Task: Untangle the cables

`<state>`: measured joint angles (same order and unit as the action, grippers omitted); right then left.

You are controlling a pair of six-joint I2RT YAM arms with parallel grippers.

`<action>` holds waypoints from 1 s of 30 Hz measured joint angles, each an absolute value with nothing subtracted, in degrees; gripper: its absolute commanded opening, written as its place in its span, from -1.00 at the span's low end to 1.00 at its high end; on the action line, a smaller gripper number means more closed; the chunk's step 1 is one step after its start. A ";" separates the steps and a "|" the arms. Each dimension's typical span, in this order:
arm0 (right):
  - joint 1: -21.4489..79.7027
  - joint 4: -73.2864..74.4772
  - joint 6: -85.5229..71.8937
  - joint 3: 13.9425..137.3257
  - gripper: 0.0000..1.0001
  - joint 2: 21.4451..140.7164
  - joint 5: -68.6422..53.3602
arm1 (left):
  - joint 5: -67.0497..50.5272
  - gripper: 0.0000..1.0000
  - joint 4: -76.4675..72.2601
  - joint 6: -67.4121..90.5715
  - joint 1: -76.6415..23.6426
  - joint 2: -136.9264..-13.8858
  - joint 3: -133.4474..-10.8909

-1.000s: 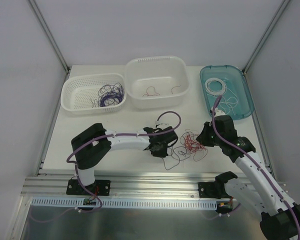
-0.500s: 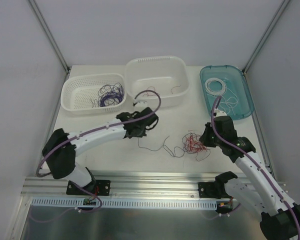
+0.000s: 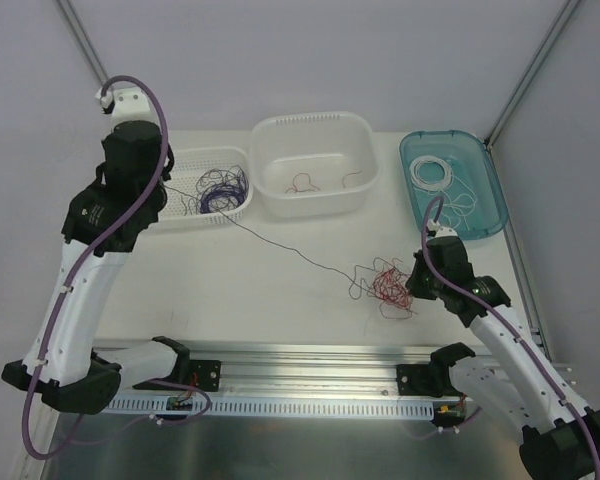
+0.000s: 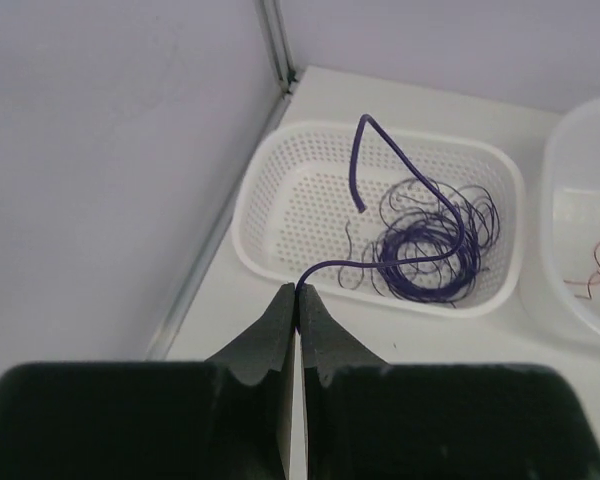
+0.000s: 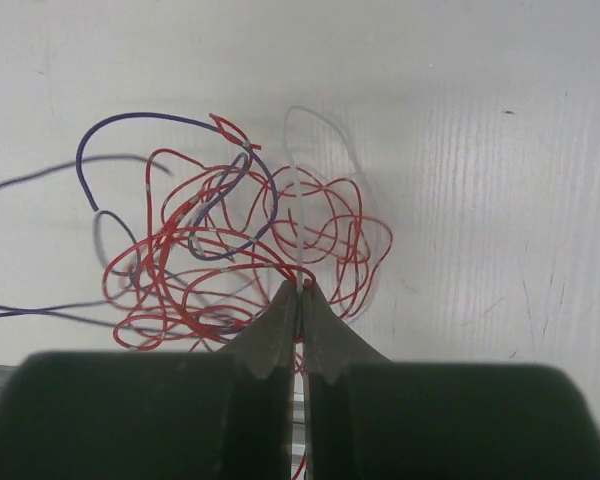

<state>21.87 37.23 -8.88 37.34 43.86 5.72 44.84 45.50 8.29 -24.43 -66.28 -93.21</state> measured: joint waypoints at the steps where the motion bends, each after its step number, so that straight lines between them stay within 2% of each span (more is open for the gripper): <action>1: 21.87 37.30 -8.95 37.17 -0.99 43.97 5.85 | 44.97 -1.00 45.32 6.28 -23.14 -66.57 -95.61; 7: 21.78 37.36 -8.99 36.88 -0.99 44.27 6.94 | 44.42 -1.00 45.39 -1.28 -16.34 -71.46 -107.37; 19: 20.51 37.80 -8.82 36.29 -0.96 48.53 8.29 | 40.32 -1.00 46.11 -6.55 -9.80 -82.39 -127.92; 25: 19.14 39.68 -9.54 36.03 -0.87 52.64 10.50 | 39.00 -1.00 45.01 -6.76 -8.14 -82.52 -131.15; 30: 17.87 42.09 -10.87 36.03 -0.98 55.29 13.41 | 37.82 -1.00 44.86 -7.01 -5.02 -83.07 -131.09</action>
<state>17.87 42.09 -10.87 36.03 55.29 13.41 37.82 44.86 -7.01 -5.02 -83.07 -131.09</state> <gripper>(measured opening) 0.033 0.008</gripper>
